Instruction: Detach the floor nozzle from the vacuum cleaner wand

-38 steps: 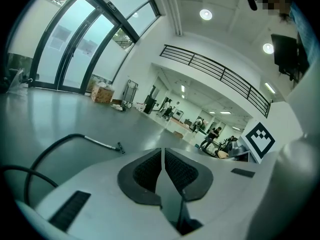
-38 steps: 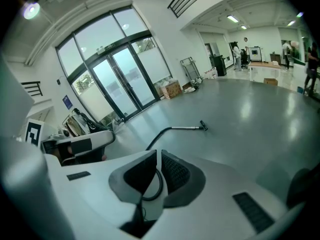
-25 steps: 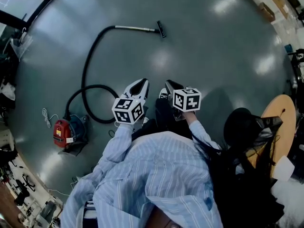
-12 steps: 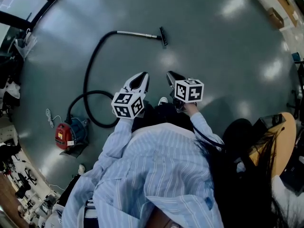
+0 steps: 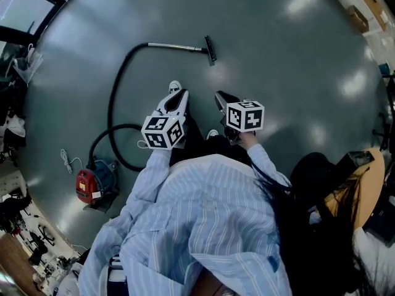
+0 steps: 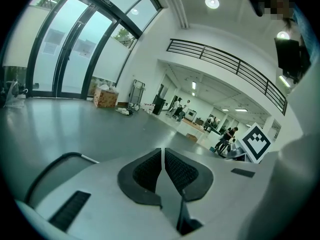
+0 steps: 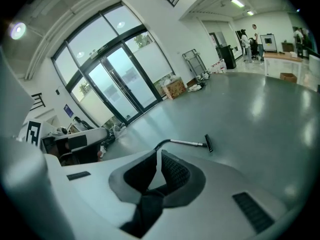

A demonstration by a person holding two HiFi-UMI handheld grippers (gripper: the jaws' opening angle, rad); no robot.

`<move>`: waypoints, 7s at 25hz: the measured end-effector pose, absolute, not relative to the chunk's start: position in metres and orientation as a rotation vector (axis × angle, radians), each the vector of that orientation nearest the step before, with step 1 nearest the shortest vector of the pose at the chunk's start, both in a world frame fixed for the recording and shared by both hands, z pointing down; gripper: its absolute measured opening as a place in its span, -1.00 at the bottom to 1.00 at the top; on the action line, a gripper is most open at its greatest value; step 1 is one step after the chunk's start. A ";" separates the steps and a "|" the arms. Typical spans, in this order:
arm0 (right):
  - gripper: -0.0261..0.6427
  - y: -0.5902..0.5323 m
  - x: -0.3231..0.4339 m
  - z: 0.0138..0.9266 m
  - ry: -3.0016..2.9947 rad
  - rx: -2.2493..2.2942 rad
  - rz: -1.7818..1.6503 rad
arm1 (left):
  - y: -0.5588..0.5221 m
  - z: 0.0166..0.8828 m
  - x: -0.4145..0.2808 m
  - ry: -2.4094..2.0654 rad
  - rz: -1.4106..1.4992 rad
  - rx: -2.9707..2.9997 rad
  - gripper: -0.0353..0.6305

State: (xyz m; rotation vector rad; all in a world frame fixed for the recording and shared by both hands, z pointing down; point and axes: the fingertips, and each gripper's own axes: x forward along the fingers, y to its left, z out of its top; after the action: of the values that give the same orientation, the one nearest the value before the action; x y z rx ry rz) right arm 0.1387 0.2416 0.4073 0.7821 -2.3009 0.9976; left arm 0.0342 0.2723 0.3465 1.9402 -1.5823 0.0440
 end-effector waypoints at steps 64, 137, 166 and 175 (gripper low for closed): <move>-0.37 -0.177 0.073 0.856 -1.824 0.771 1.007 | -0.195 0.820 -0.098 -0.867 0.912 1.962 -0.79; -0.24 -0.178 0.171 1.182 -1.421 0.943 1.103 | -0.193 1.213 -0.130 -0.243 1.648 2.056 -0.37; -0.15 -0.146 0.069 0.863 -1.761 0.992 1.441 | -0.168 0.883 -0.076 -0.603 1.171 2.055 -0.38; -0.23 -0.108 0.031 0.752 -1.817 1.008 1.467 | -0.134 0.764 -0.074 -0.704 0.986 1.999 -0.38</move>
State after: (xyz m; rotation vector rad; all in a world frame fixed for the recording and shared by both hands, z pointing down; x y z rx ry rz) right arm 0.0314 -0.1084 0.7516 1.0076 -1.8171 1.4675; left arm -0.0744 -0.1336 0.7638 1.9993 -0.7042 0.9862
